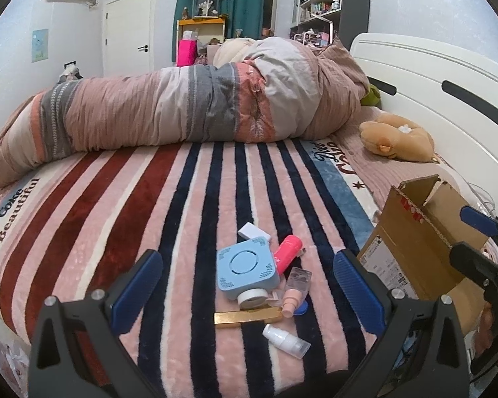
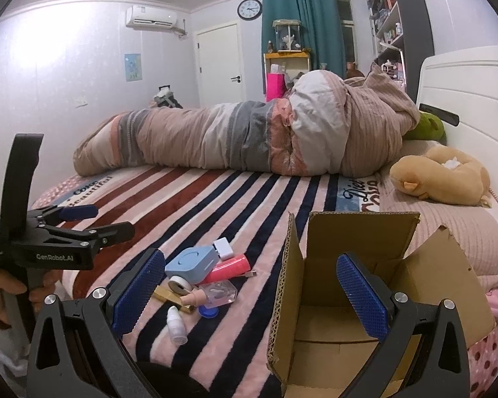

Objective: Organize rigid objects

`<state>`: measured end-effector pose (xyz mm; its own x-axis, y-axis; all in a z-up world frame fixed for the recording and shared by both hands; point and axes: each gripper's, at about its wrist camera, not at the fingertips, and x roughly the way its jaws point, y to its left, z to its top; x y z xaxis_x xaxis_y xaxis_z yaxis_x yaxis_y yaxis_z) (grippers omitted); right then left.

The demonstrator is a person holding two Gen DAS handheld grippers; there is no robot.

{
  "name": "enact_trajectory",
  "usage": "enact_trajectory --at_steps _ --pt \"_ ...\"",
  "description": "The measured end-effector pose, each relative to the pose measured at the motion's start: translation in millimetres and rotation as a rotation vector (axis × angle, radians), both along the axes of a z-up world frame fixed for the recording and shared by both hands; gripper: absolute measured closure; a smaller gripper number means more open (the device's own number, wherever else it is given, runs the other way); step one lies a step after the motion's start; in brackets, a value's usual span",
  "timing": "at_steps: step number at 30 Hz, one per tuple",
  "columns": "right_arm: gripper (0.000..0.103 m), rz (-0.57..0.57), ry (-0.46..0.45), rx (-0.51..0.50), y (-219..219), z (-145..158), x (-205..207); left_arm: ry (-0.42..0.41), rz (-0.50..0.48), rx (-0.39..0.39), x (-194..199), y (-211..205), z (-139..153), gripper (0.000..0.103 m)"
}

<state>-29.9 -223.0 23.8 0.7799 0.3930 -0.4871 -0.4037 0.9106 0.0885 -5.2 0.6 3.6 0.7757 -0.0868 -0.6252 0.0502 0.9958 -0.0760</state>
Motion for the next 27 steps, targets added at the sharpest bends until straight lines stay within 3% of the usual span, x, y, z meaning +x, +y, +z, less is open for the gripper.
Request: enact_trajectory --at_steps 7,14,17,19,25,27 --pt "0.000 0.090 0.004 0.053 1.7 4.8 -5.2 -0.008 -0.006 -0.026 -0.5 5.4 -0.1 0.001" --pt "0.000 0.131 -0.046 -0.024 31.3 16.6 -11.8 -0.028 -0.009 -0.077 -0.2 26.9 -6.2 0.001" --pt "0.014 0.178 -0.066 -0.069 56.0 18.5 -13.9 -0.039 0.016 -0.078 -1.2 44.2 -9.9 0.001" --pt "0.032 0.223 -0.049 -0.096 76.3 12.6 -12.2 -0.042 0.034 -0.081 -1.8 57.8 -14.7 0.001" --pt "0.057 0.350 0.166 -0.145 127.0 -36.9 7.1 -0.001 0.083 -0.088 6.8 95.8 -46.2 0.001" --pt "0.058 0.367 0.251 -0.176 136.0 -60.5 15.6 0.027 0.087 -0.111 9.1 105.5 -60.8 0.001"
